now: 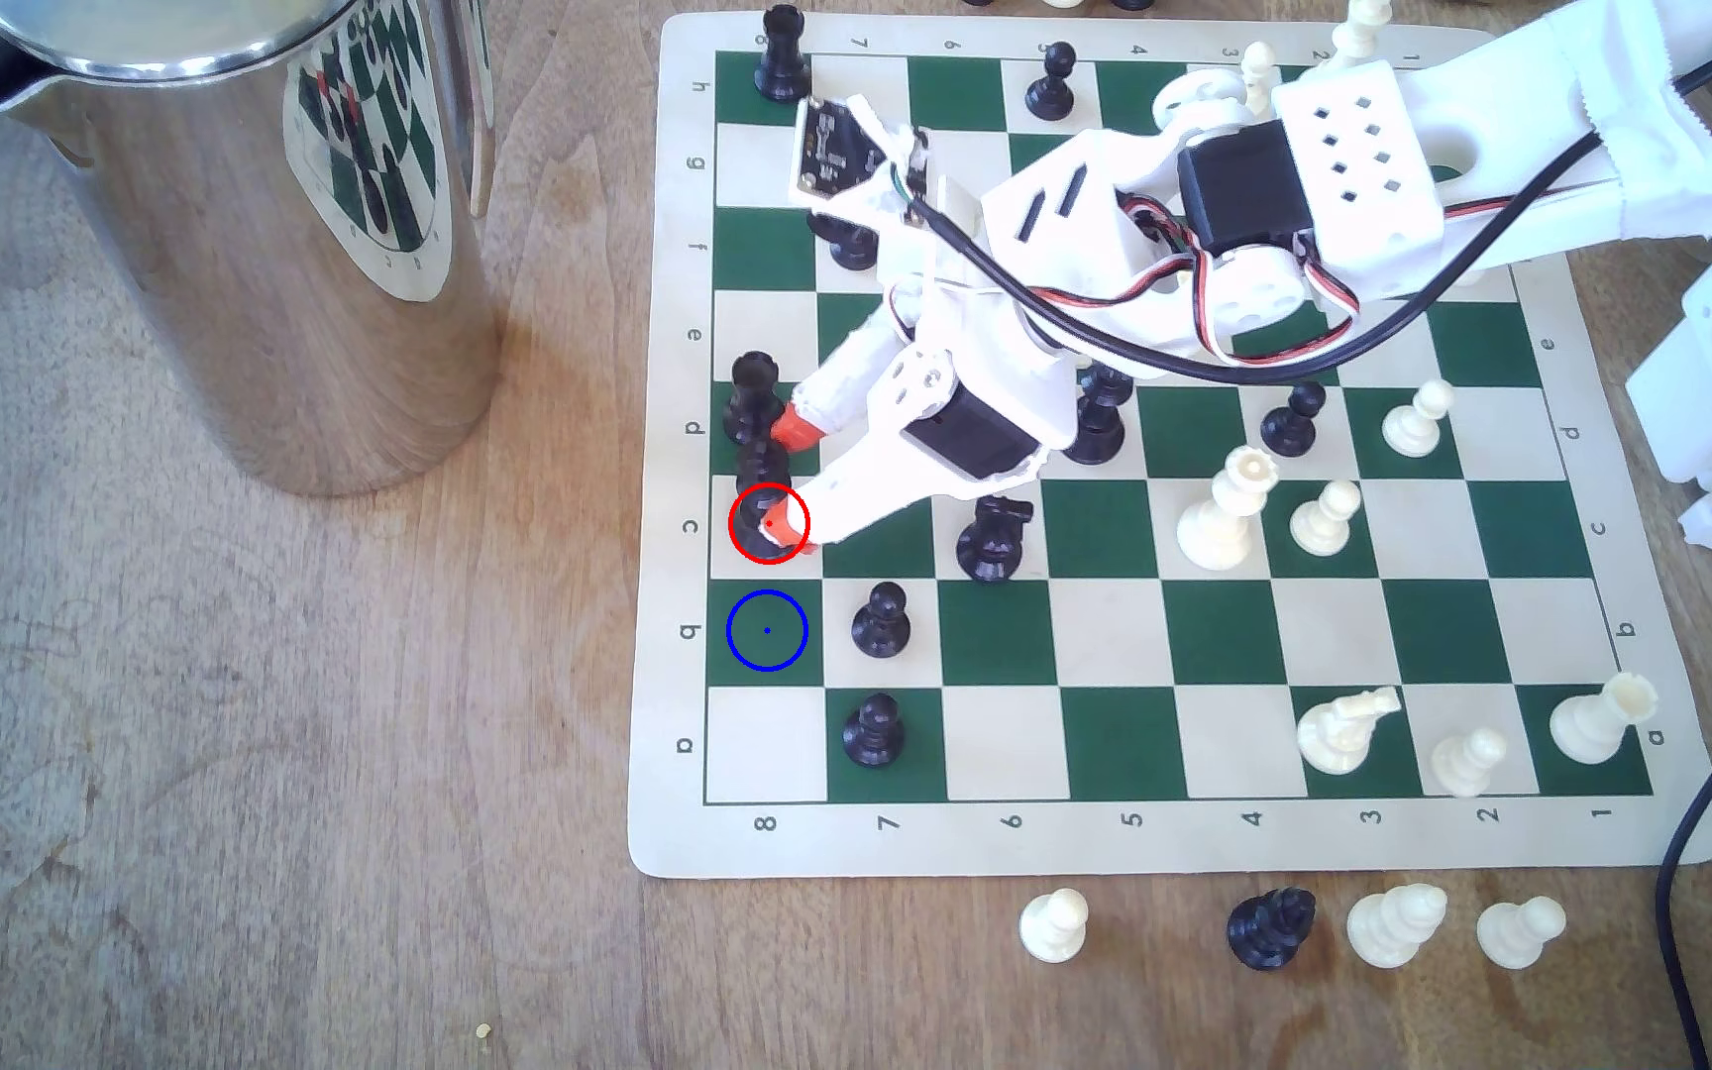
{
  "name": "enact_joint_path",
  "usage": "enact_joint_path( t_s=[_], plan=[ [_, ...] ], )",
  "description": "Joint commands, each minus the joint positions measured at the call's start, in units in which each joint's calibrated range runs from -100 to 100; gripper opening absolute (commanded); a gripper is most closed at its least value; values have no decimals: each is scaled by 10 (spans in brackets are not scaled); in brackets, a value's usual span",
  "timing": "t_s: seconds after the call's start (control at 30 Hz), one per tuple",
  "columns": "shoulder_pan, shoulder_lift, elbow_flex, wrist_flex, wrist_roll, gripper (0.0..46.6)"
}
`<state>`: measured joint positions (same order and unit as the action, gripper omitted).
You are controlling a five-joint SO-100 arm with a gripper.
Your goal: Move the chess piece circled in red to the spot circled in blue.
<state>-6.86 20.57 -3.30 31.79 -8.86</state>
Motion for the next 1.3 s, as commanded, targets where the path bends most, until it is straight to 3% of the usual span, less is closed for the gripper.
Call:
enact_joint_path(
  t_s=[0.0, 1.07, 1.27],
  plan=[
    [-1, -11, -55, -13, -1, 157],
    [15, 33, -75, -43, 2, 123],
    [15, 34, -80, -45, 2, 66]
  ],
)
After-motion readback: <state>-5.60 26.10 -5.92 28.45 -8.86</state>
